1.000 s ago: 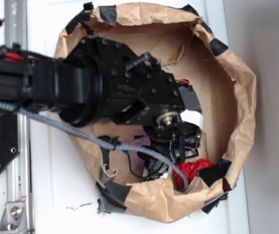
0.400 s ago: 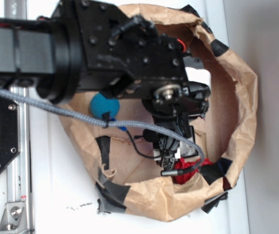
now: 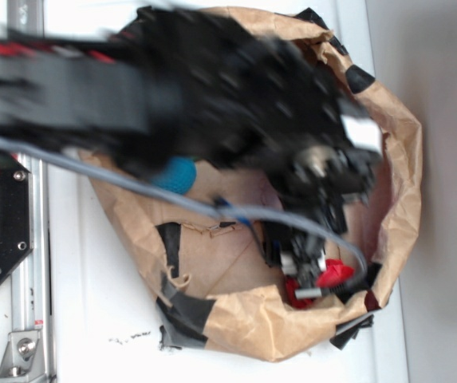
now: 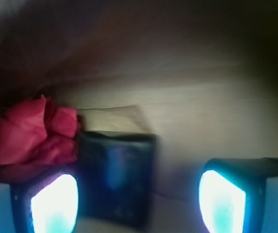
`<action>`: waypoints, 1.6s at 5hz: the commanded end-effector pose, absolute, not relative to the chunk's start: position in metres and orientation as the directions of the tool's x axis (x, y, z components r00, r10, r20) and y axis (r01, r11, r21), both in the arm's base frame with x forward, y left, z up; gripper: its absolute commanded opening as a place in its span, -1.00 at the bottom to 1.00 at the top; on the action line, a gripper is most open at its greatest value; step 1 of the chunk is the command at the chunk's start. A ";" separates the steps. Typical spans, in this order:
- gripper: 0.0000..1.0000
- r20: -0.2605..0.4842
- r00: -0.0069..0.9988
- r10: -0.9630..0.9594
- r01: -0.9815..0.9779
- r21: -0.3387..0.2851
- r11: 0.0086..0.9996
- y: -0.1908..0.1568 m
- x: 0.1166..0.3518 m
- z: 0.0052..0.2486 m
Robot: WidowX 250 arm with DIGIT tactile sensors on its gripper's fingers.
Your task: Grab the black box.
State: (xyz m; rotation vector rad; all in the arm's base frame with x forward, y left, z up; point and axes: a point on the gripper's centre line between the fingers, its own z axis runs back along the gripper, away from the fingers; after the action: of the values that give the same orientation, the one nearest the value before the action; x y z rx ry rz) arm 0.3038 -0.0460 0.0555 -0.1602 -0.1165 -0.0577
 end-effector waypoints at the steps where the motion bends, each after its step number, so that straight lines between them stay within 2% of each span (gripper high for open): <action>1: 1.00 0.008 0.980 -0.200 0.199 -0.131 0.971 -0.106 0.302 -0.005; 2: 1.00 -0.043 0.971 -0.235 0.228 -0.118 0.966 -0.112 0.278 -0.019; 3: -1.00 -0.077 0.977 -0.198 0.193 -0.070 0.979 -0.092 0.253 0.000; 4: -1.00 0.031 0.988 -0.148 0.149 -0.008 0.989 -0.065 0.240 0.043; 5: -1.00 0.224 0.974 -0.041 0.033 0.038 0.999 -0.020 0.226 0.086; 6: -1.00 0.267 0.964 -0.017 0.011 0.024 1.000 -0.008 0.228 0.136; 7: -1.00 0.258 0.966 -0.009 0.008 0.004 1.000 -0.003 0.235 0.166; 8: -1.00 0.253 0.967 -0.007 0.006 0.006 1.000 0.003 0.245 0.161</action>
State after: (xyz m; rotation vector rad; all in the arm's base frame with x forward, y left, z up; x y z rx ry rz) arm 0.2410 0.0066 0.1556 -0.0037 -0.2015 -0.0305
